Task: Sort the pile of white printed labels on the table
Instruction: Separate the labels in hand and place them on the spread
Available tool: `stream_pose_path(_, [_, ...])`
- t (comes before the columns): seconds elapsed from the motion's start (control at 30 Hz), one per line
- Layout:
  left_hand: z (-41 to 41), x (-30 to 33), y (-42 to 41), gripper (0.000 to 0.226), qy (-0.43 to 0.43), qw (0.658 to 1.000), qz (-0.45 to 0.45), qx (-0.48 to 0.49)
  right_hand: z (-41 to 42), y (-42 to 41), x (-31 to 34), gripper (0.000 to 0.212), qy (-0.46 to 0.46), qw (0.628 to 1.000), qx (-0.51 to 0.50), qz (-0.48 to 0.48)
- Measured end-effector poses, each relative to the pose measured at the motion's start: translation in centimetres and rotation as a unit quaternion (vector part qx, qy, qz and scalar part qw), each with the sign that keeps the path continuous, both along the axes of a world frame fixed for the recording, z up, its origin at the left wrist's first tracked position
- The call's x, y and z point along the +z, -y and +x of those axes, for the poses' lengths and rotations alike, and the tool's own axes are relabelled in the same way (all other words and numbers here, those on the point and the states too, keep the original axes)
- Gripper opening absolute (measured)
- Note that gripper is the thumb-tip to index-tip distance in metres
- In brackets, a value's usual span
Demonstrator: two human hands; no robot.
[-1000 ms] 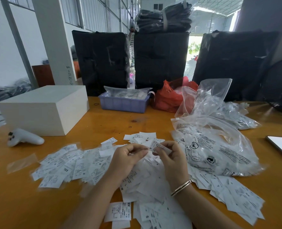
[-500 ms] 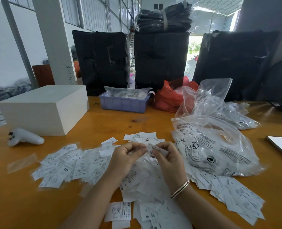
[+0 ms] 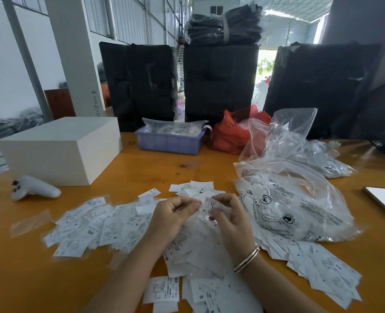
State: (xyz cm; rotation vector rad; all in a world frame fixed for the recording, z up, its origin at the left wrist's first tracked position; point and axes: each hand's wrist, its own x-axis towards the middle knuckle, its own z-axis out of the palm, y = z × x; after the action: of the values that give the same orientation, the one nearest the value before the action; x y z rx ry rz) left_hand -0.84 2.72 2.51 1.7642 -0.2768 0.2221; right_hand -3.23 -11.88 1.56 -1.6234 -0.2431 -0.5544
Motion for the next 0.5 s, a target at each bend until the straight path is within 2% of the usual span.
stream_pose_path(0.13, [-0.37, 0.15, 0.30, 0.019, 0.010, 1.000, 0.025, -0.004, 0.07, 0.16, 0.12, 0.026, -0.011, 1.000, 0.004, 0.028])
stream_pose_path(0.27, [-0.54, 0.20, 0.41, 0.023, 0.018, 0.999, 0.032, -0.005, 0.04, -0.15, 0.12, 0.030, -0.003, 1.000, -0.001, 0.020])
stream_pose_path(0.4, [-0.51, 0.15, 0.11, 0.024, 0.035, 0.999, 0.034, -0.018, 0.15, 0.11, 0.11, 0.023, -0.032, 0.997, -0.015, 0.062])
stream_pose_path(0.5, [-0.52, 0.05, 0.12, 0.026, 0.044, 0.998, 0.051, -0.018, 0.07, 0.21, 0.22, 0.024, -0.033, 0.998, -0.016, 0.051])
